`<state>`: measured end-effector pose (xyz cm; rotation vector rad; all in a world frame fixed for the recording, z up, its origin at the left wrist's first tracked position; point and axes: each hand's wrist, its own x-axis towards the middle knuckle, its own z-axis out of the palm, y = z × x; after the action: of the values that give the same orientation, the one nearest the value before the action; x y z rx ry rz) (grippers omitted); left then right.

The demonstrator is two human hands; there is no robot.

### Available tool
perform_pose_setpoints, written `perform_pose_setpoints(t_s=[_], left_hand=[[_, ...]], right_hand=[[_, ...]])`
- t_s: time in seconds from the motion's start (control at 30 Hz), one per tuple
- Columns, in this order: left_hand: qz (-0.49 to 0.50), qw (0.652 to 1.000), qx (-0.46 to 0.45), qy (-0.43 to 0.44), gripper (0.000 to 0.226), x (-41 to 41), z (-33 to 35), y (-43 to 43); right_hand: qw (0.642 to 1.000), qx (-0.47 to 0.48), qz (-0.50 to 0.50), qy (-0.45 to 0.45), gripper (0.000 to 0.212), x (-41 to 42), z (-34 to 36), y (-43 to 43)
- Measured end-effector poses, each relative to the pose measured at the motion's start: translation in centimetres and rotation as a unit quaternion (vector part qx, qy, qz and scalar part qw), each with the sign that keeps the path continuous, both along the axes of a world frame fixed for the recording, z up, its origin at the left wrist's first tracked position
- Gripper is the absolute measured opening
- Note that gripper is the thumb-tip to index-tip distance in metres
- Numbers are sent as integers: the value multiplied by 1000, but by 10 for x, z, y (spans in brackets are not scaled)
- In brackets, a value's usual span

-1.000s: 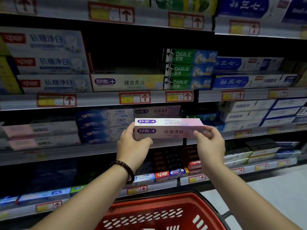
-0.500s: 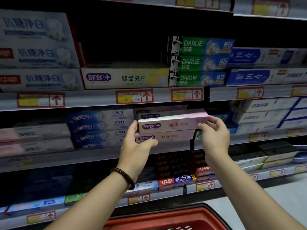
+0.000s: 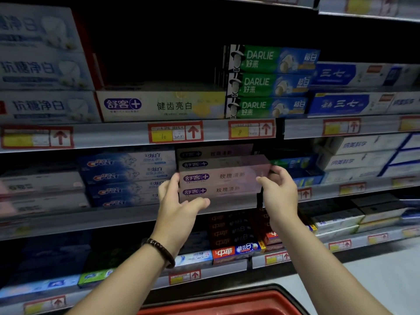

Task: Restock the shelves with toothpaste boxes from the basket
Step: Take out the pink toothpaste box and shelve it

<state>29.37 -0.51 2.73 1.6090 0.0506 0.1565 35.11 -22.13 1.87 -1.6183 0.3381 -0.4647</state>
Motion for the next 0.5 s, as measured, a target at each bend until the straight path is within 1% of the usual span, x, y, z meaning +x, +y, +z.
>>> perform_pose_setpoints(t_s=[0.17, 0.27, 0.33, 0.43, 0.5], left_hand=[[-2, 1000, -2, -1, 82, -1, 2, 0], [5, 1000, -13, 2, 97, -5, 3, -1], [17, 1000, -12, -3, 94, -7, 2, -5], [10, 999, 29, -22, 81, -12, -1, -17], [-14, 999, 44, -18, 79, -13, -3, -21]], right_hand=[[998, -58, 2, 9, 58, -2, -3, 6], [995, -98, 6, 19, 61, -4, -1, 6], [991, -132, -10, 19, 58, -8, 0, 8], [982, -183, -37, -15, 44, -17, -2, 13], [975, -219, -18, -32, 38, -20, -5, 18]])
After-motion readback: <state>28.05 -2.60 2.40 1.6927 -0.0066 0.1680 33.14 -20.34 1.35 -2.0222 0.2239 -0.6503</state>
